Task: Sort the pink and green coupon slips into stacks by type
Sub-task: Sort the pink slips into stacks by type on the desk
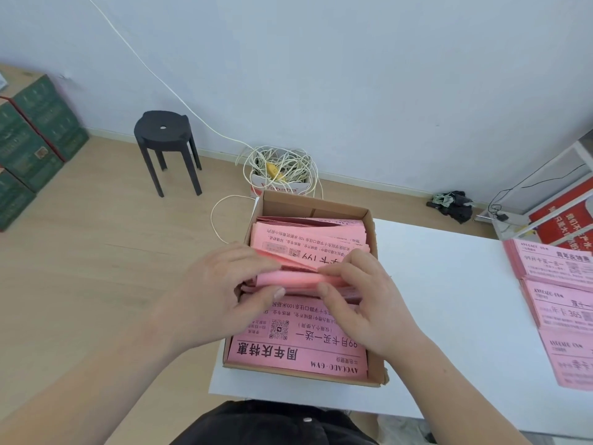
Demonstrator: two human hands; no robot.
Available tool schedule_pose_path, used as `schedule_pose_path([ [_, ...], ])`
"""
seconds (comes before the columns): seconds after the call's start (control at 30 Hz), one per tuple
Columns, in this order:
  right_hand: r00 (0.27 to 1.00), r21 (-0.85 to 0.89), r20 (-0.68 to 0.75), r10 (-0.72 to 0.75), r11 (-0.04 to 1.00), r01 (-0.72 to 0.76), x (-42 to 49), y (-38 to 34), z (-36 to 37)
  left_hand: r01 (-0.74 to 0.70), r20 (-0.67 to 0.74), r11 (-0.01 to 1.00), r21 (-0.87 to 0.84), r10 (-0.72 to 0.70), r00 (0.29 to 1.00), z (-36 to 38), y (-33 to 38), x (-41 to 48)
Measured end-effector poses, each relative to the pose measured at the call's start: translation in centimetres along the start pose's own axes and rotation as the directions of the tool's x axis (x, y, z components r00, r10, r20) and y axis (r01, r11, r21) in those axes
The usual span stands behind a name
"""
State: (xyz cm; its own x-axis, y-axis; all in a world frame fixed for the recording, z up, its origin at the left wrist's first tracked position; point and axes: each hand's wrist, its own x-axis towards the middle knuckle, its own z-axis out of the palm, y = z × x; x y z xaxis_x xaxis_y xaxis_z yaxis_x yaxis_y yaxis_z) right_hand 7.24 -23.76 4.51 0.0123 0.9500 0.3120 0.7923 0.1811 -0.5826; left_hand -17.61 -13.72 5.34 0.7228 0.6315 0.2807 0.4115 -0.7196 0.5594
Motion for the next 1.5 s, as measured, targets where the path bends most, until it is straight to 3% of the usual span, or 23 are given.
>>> schedule_pose_path([
  [0.17,0.999,0.015,-0.008,-0.037,0.999,0.037,-0.9,-0.3,0.1,-0.115,-0.099,0.99,0.082,0.123,0.988,0.4,0.2,-0.7],
  [0.3,1.0,0.041,0.011,-0.021,0.999,0.02,-0.8,0.0,0.0,0.005,0.029,1.0,0.001,-0.005,1.0,0.5,0.4,-0.7],
  [0.4,0.998,0.006,0.056,-0.037,0.999,0.037,-0.1,0.7,-0.3,0.112,0.17,0.991,0.066,-0.122,0.978,0.6,0.7,-0.1],
  [0.53,0.996,-0.146,0.091,-0.008,0.989,0.021,1.1,1.2,-0.4,0.141,0.108,0.983,0.118,-0.154,0.982,0.6,0.4,1.8],
  [0.67,0.984,-0.274,0.17,0.052,0.962,-0.003,2.2,0.8,-0.4,0.273,0.177,0.954,0.124,-0.292,0.94,0.4,0.1,3.5],
  [0.83,0.962,-0.317,0.237,0.134,0.947,-0.053,4.4,-0.4,-1.3,0.264,0.111,0.962,0.066,-0.27,0.956,-0.4,1.1,4.6],
  [1.0,0.957,-0.04,0.142,0.253,0.968,-0.249,5.7,-1.2,-3.9,0.248,-0.092,0.945,-0.213,-0.272,0.958,-2.6,3.7,7.7],
  [1.13,0.896,0.269,-0.056,0.44,0.871,-0.411,5.2,-1.4,-6.7,0.276,-0.237,0.847,-0.455,-0.414,0.879,-2.0,6.1,10.2],
  [1.2,0.835,0.421,-0.099,0.541,0.783,-0.457,4.4,-1.0,-8.1,0.358,-0.122,0.785,-0.506,-0.476,0.871,-0.6,7.0,10.7],
  [1.3,0.755,0.592,-0.156,0.637,0.672,-0.445,2.7,0.4,-10.1,0.332,0.085,0.736,-0.59,-0.352,0.932,3.1,10.1,11.2],
  [1.4,0.675,0.781,-0.096,0.732,0.476,-0.405,0.4,2.6,-12.2,0.331,0.126,0.687,-0.647,-0.332,0.935,6.8,13.8,12.6],
  [1.47,0.658,0.775,-0.08,0.749,0.461,-0.431,-1.5,5.0,-13.4,0.314,0.109,0.722,-0.617,-0.317,0.942,8.8,15.2,13.7],
  [1.5,0.649,0.73,-0.114,0.752,0.506,-0.459,-2.7,6.5,-14.2,0.285,0.107,0.774,-0.565,-0.274,0.956,9.8,15.5,14.2],
])
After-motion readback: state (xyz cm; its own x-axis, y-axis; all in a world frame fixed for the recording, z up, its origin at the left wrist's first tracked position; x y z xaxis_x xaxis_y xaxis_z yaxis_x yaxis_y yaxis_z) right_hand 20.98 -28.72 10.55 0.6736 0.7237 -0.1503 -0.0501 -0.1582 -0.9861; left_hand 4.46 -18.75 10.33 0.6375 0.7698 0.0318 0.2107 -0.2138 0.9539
